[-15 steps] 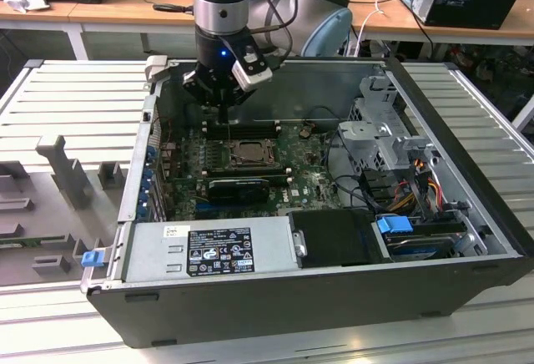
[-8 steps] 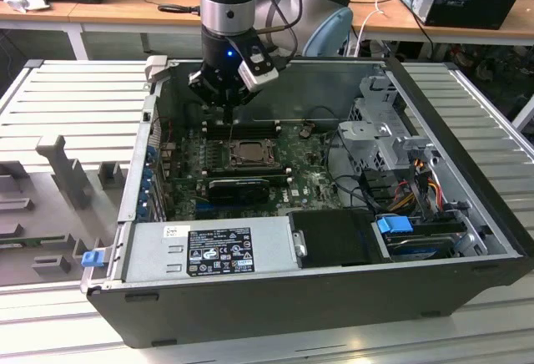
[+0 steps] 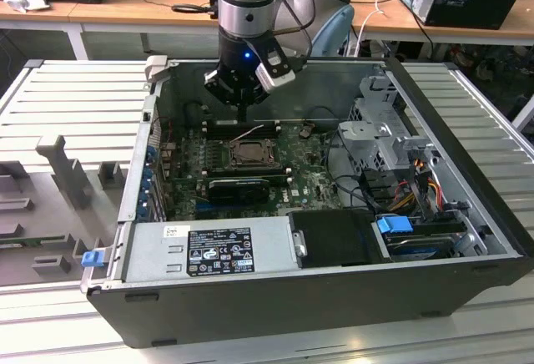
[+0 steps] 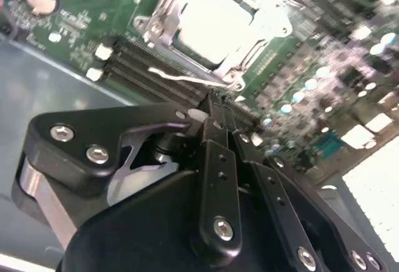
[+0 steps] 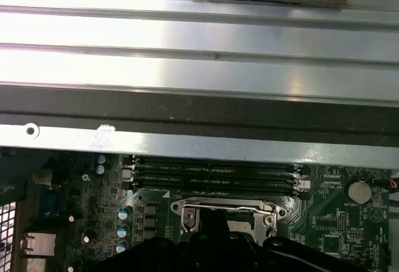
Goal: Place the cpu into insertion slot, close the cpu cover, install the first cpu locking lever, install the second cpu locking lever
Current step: 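Install the first cpu locking lever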
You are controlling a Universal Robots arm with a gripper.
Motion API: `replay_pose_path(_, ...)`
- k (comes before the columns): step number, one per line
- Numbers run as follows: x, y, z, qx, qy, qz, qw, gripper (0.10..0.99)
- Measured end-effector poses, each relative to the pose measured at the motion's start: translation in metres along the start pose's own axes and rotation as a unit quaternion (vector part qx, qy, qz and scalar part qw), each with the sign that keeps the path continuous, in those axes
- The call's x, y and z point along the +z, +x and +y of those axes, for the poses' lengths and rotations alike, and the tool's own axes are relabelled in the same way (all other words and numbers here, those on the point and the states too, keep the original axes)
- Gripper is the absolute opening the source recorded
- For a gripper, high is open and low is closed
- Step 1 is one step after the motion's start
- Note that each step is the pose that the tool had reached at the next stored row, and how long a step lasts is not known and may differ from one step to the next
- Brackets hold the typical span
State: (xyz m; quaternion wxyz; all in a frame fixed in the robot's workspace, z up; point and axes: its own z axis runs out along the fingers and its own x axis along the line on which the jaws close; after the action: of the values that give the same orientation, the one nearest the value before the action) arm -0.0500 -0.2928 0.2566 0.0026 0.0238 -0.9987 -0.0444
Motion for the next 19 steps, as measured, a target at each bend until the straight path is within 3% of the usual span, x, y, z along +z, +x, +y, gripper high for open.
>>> replay_pose_path(1, 0.0003, -0.0005, 0.0000, 0.000, -0.0064, -0.0003, 1.0000, 0.106)
replay_pose_path(2, 0.0011, -0.0007, -0.0001, 0.001, -0.0093, -0.0006, 1.0000, 0.106)
replay_pose_path(8, 0.0103, -0.0016, -0.0010, 0.002, -0.0109, -0.0008, 0.9999, 0.106)
replay_pose_path(13, 0.0240, -0.0037, -0.0023, 0.002, -0.0110, -0.0008, 0.9999, 0.106)
replay_pose_path(16, 0.0277, -0.0122, -0.0028, 0.002, -0.0118, -0.0006, 0.9999, 0.106)
replay_pose_path(19, 0.0284, -0.0135, -0.0028, 0.002, -0.0133, -0.0005, 0.9999, 0.106)
